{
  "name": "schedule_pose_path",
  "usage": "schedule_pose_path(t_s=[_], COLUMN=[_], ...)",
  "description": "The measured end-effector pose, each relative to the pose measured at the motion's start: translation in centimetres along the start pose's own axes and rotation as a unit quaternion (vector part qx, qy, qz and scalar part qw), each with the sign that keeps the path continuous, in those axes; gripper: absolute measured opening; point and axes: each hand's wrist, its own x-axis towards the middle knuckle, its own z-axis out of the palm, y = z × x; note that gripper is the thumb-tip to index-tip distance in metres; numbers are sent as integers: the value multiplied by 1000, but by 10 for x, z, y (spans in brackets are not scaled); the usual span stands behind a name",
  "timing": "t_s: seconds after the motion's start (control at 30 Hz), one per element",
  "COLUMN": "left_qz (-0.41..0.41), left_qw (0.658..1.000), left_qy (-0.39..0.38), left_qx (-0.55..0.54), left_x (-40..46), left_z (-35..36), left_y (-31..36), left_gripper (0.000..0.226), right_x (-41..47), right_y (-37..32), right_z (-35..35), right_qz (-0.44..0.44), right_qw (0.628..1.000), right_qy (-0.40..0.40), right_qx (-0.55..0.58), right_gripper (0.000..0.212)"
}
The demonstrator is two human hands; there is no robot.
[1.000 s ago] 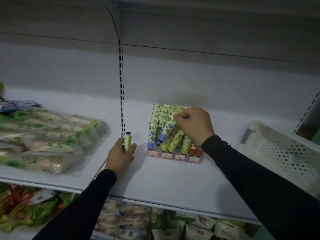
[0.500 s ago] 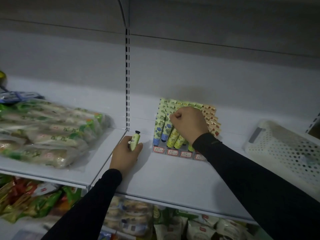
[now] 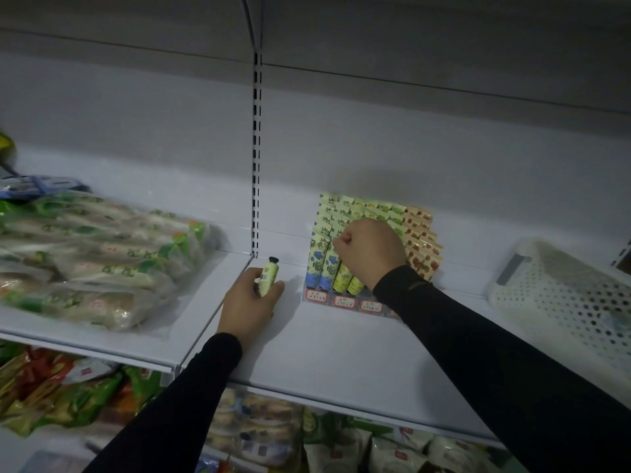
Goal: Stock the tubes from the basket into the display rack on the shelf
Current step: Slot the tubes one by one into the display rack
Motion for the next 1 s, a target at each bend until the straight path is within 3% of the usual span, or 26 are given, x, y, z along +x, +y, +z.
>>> schedule_pose_path(t_s=[0.27,1.0], left_qz=[2,4], left_qw=[1000,1000], left_qy=[-3,-3], left_qx=[-2,14], left_x=[2,0], left_z=[1,1], left_y=[-2,0], left_gripper=[11,12], right_x=[10,16], right_y=[0,4], right_z=[-7,-1], right_qz=[-3,-20], right_qw=[999,1000], right_qy=[-43,-17], right_qx=[-3,5], right_gripper=[44,40])
